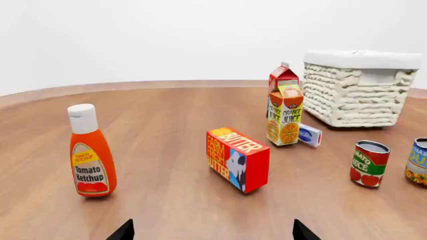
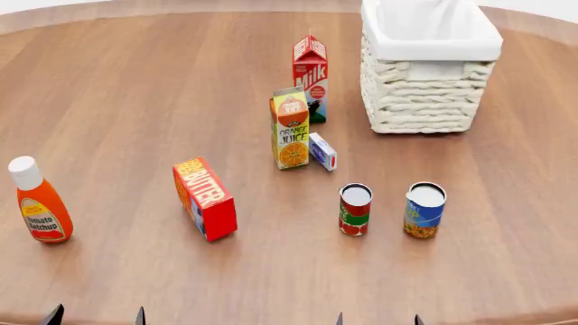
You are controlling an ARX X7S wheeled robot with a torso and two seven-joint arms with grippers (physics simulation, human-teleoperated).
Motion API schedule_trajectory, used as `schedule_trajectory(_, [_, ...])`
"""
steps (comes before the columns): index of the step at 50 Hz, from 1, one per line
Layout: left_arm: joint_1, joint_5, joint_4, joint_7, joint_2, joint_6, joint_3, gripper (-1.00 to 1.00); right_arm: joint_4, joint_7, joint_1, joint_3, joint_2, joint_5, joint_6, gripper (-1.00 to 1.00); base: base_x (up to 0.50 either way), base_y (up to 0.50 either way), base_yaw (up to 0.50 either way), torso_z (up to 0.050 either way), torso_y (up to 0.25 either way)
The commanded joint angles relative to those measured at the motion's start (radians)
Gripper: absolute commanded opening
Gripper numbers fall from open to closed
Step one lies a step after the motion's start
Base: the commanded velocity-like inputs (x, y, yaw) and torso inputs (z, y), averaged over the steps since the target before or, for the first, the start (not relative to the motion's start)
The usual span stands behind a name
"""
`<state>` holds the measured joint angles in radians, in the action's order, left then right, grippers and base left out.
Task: Pick up the alphabet soup and the tomato sauce, and put them in the basket.
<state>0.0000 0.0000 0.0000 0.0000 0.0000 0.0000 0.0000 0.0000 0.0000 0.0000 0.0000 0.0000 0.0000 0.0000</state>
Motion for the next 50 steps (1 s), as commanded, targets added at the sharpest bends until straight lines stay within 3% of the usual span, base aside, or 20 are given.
schedule_trajectory(1, [0.000, -0.010, 0.000, -0.011, -0.010, 0.000, 0.011, 1.00, -0.023, 0.023, -0.007, -0.023, 0.019, 0.019, 0.016, 1.00, 0.00, 0.00, 0.00, 0.000, 0.000])
schedule_trajectory(15, [0.005, -0.015, 0.023, -0.078, -0.061, 0.028, 0.043, 1.00, -0.047, 0.075, 0.019, -0.066, 0.052, 0.037, 0.029, 1.00, 0.00, 0.00, 0.00, 0.000, 0.000])
schedule_trajectory(23, [-0.043, 0.092, 0.389, -0.124, -0.143, -0.162, 0.000, 1.00, -0.255, 0.115, 0.124, -0.093, 0.082, -0.048, 0.035, 1.00, 0.00, 0.00, 0.00, 0.000, 0.000])
schedule_trajectory(27, [-0.086, 0.119, 0.533, -0.124, -0.180, -0.245, -0.036, 1.00, -0.418, 0.110, 0.195, -0.064, 0.086, -0.009, 0.170, 1.00, 0.00, 0.00, 0.00, 0.000, 0.000])
schedule_trajectory(30, [-0.104, 0.054, 0.672, -0.113, -0.186, -0.308, -0.105, 1.00, -0.472, 0.112, 0.210, -0.035, 0.096, 0.022, 0.176, 1.00, 0.00, 0.00, 0.00, 0.000, 0.000])
schedule_trajectory(32, [-0.096, 0.038, 0.724, -0.109, -0.187, -0.315, -0.117, 1.00, -0.554, 0.114, 0.241, -0.021, 0.102, 0.044, 0.268, 1.00, 0.00, 0.00, 0.00, 0.000, 0.000])
schedule_trajectory(34, [-0.078, 0.033, 0.793, -0.108, -0.188, -0.310, -0.123, 1.00, -0.552, 0.113, 0.215, -0.008, 0.101, 0.062, 0.219, 1.00, 0.00, 0.00, 0.00, 0.000, 0.000])
schedule_trajectory(36, [-0.067, 0.031, 0.821, -0.111, -0.187, -0.305, -0.124, 1.00, -0.605, 0.119, 0.232, -0.008, 0.105, 0.071, 0.286, 1.00, 0.00, 0.00, 0.00, 0.000, 0.000])
schedule_trajectory(39, [-0.046, 0.038, 0.857, -0.115, -0.191, -0.281, -0.124, 1.00, -0.563, 0.116, 0.190, -0.014, 0.104, 0.073, 0.192, 1.00, 0.00, 0.00, 0.00, 0.012, 0.000])
schedule_trajectory(48, [-0.039, 0.025, 0.887, -0.117, -0.200, -0.271, -0.130, 1.00, -0.585, 0.125, 0.181, -0.023, 0.115, 0.093, 0.190, 1.00, 0.00, 0.00, 0.00, 0.049, 0.028])
schedule_trajectory(49, [-0.036, 0.025, 0.887, -0.118, -0.201, -0.268, -0.130, 1.00, -0.632, 0.131, 0.200, -0.020, 0.120, 0.104, 0.253, 1.00, 0.00, 0.00, 0.00, 0.050, 0.033])
schedule_trajectory(50, [-0.031, 0.017, 0.890, -0.117, -0.201, -0.263, -0.135, 1.00, -0.594, 0.128, 0.178, -0.023, 0.118, 0.099, 0.191, 1.00, 0.00, 0.00, 0.00, 0.050, 0.033])
